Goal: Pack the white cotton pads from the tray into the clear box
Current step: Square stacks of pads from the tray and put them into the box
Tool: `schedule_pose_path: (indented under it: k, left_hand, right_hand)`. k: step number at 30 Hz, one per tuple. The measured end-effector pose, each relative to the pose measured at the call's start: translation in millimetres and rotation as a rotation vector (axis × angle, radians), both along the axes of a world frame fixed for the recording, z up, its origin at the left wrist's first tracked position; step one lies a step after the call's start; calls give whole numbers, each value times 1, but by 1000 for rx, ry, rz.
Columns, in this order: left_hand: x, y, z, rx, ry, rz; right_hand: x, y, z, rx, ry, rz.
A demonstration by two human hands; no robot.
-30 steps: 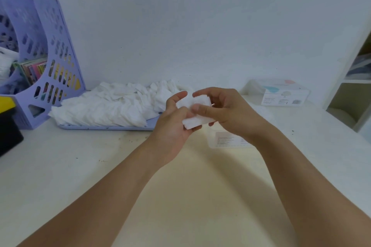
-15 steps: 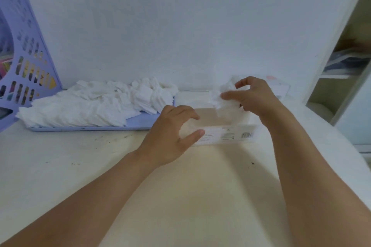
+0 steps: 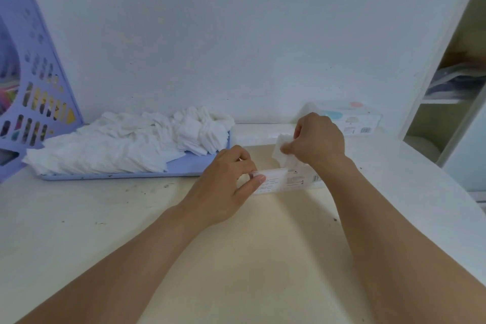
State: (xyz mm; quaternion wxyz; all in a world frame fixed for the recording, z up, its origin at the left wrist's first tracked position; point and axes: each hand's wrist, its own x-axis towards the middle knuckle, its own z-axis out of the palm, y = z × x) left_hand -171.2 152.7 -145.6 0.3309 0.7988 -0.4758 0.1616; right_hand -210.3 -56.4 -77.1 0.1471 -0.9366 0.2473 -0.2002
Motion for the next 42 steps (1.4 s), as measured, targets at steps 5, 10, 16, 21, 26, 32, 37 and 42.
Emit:
schedule_pose_path:
  k: [5, 10, 16, 21, 26, 32, 37, 42]
  left_hand:
    - [1, 0, -1, -12, -7, -1]
    - [2, -1, -2, -13, -19, -10]
    - [-3, 1, 2, 9, 30, -21]
    - [8, 19, 29, -362, 45, 167]
    - [52, 95, 43, -247, -42, 684]
    - [59, 142, 31, -137, 265, 787]
    - [61, 144, 29, -199, 282, 772]
    - [67, 154, 35, -279, 305, 825]
  right_hand:
    - [4, -4, -8, -101, 132, -55]
    - [7, -10, -15, -39, 276, 19]
    - [11, -11, -14, -51, 381, 10]
    - [-8, 19, 3, 16, -337, 202]
    - [-24, 105, -4, 232, -439, 622]
    - [15, 189, -23, 249, -162, 648]
    - [58, 211, -35, 318, -79, 531]
    - [66, 221, -57, 252, -128, 517]
